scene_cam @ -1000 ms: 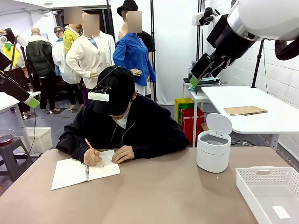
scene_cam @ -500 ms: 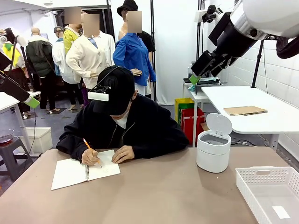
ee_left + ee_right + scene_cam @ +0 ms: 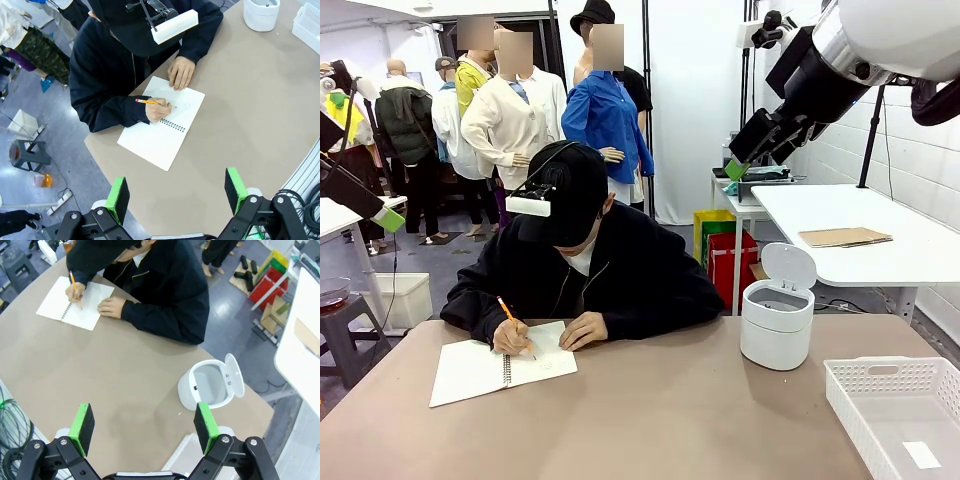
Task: Sort the paper based on its condition.
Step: If a person hands you a paper, place it in the Organizing basket , and if it's crumpled, put it in the Trash can.
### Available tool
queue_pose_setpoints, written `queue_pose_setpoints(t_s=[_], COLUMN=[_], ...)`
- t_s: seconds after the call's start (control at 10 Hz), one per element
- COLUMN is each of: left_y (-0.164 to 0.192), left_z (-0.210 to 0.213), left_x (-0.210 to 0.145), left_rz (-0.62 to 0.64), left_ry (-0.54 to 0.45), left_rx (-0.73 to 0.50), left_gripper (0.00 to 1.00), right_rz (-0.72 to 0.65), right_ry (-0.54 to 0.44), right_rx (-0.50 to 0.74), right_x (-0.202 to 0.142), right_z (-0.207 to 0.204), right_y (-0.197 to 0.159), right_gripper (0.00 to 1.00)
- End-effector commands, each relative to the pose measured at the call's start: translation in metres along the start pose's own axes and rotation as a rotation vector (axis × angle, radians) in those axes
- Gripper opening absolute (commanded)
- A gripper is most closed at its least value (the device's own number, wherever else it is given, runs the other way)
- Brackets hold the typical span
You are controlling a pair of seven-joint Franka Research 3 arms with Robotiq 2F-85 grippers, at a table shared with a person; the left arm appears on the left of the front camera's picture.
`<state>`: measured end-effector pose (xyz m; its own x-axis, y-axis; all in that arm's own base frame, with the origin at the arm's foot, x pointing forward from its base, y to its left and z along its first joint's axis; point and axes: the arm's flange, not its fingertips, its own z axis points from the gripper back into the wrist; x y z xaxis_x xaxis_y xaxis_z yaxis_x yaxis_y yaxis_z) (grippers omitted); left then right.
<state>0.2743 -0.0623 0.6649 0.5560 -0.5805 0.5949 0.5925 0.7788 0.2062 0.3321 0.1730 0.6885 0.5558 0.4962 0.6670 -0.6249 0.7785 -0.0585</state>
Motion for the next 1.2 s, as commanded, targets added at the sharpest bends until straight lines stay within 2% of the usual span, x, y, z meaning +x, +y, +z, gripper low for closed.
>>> queue_pose_setpoints(t_s=[0.0, 1.1], left_y=[0.0001, 0.0001], left_z=[0.0021, 0.0021], left_x=[-0.0001, -0.0001], left_rz=[-0.002, -0.002], left_ry=[0.004, 0.004], left_rx=[-0.012, -0.012], left_gripper=[1.00, 1.00], right_rz=[0.001, 0.001], right_ry=[0.000, 0.000], right_rx=[-0.001, -0.001], right_x=[0.0000, 0.0000], right_z=[0.0001, 0.0001], right_y=[-0.0004, -0.0004], right_gripper=[1.00, 1.00])
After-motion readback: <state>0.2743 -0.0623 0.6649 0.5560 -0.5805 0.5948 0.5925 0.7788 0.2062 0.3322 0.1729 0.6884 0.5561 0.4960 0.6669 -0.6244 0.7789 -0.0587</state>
